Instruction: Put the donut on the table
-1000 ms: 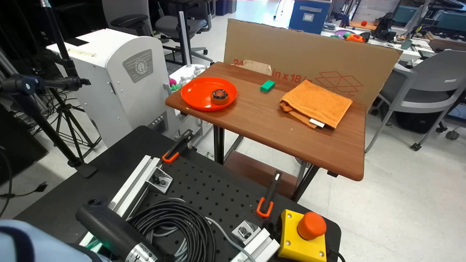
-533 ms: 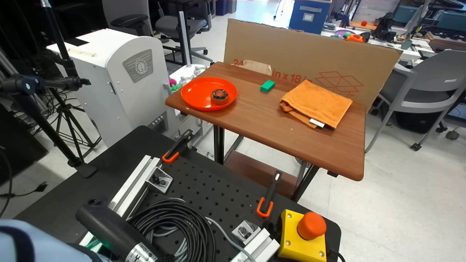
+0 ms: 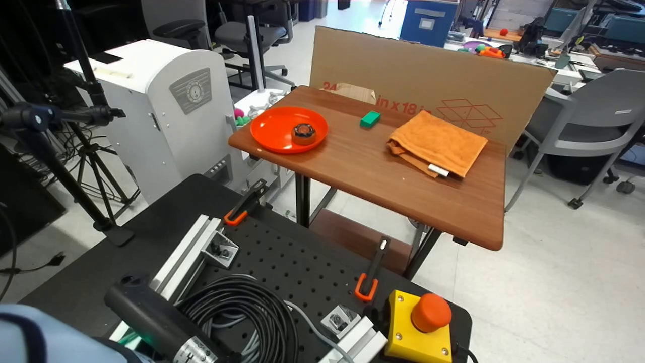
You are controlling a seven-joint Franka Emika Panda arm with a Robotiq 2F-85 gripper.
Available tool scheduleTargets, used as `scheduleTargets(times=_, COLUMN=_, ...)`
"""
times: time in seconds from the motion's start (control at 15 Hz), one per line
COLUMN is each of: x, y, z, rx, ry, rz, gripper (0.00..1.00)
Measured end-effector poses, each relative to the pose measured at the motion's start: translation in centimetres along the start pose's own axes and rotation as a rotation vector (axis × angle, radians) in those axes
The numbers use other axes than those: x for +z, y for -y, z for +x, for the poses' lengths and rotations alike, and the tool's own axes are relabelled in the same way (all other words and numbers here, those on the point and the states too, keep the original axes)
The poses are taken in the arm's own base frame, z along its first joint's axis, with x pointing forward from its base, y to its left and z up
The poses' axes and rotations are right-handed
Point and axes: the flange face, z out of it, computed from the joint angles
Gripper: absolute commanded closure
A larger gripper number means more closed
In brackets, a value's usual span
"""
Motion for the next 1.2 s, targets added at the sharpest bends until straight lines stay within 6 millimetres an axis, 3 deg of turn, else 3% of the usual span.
scheduleTargets(times=0.2, x=5.0, y=2.6, z=2.4, rx=-0.041, ry=0.056, rz=0.01, gripper=0.0)
scheduleTargets(times=0.6, x=13.4, y=7.5, z=4.8, rx=-0.109, ry=0.17, rz=-0.024, gripper=0.0)
scheduleTargets(times=0.93, x=19.3, y=8.8, z=6.1, rx=-0.125, ry=0.235, rz=-0.069, gripper=0.0)
scheduleTargets(times=1.2, x=22.5, y=9.6, z=7.1, rx=-0.125, ry=0.282, rz=-0.106, gripper=0.0)
